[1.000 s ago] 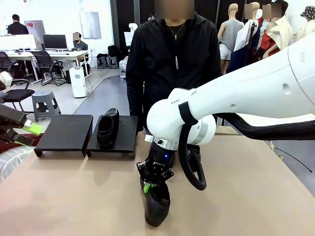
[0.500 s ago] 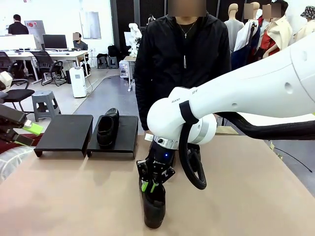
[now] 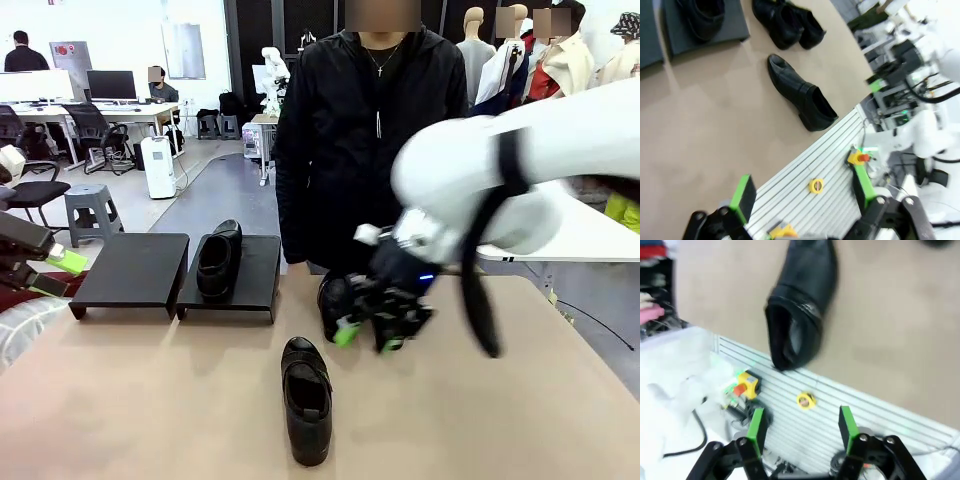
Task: Organize the shoes by placing them on the stand.
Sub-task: Pick up one Shoe and place it in the middle of the table.
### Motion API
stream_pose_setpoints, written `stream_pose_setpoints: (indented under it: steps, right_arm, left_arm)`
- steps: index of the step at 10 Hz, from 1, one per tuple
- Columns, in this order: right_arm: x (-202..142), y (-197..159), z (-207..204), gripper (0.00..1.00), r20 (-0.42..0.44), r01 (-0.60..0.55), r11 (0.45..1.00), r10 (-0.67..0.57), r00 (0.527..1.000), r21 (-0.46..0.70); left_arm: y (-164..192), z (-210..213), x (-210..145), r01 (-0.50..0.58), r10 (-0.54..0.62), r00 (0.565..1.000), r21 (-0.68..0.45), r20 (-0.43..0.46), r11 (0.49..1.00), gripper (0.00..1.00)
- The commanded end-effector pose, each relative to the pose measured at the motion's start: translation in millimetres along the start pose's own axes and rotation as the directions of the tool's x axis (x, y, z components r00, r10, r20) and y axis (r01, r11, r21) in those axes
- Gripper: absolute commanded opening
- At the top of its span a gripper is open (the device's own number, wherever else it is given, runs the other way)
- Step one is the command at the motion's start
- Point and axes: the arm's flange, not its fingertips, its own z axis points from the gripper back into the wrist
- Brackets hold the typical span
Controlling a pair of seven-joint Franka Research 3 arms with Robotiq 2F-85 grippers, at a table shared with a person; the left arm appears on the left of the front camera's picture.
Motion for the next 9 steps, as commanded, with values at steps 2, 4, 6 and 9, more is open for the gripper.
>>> stream_pose_setpoints:
  steps: [2, 4, 6, 9]
  right_arm:
    - [-88.7, -121.8, 94.4, 1.0, 0.003, -0.077, 0.98, 0.078, 0.997, 0.185]
    - [-132.7, -192.2, 121.3, 1.0, 0.14, -0.029, 0.952, -0.015, 0.99, 0.305]
    - [-151.1, -227.1, 126.3, 1.0, 0.309, 0.018, 0.932, -0.139, 0.941, 0.363]
    - [-147.6, -244.3, 174.0, 1.0, 0.296, 0.058, 0.924, -0.18, 0.938, 0.378]
  left_arm:
    - [0.9, 0.4, -0.2, 0.021, -0.02, 1.0, -0.027, 0.014, 0.999, 1.0]
    - [0.9, 0.4, -0.2, 0.021, -0.02, 1.0, -0.027, 0.014, 0.999, 1.0]
    - [0.9, 0.4, -0.2, 0.021, -0.02, 1.0, -0.027, 0.014, 0.999, 1.0]
    - [0.9, 0.4, -0.2, 0.021, -0.02, 1.0, -0.027, 0.014, 0.999, 1.0]
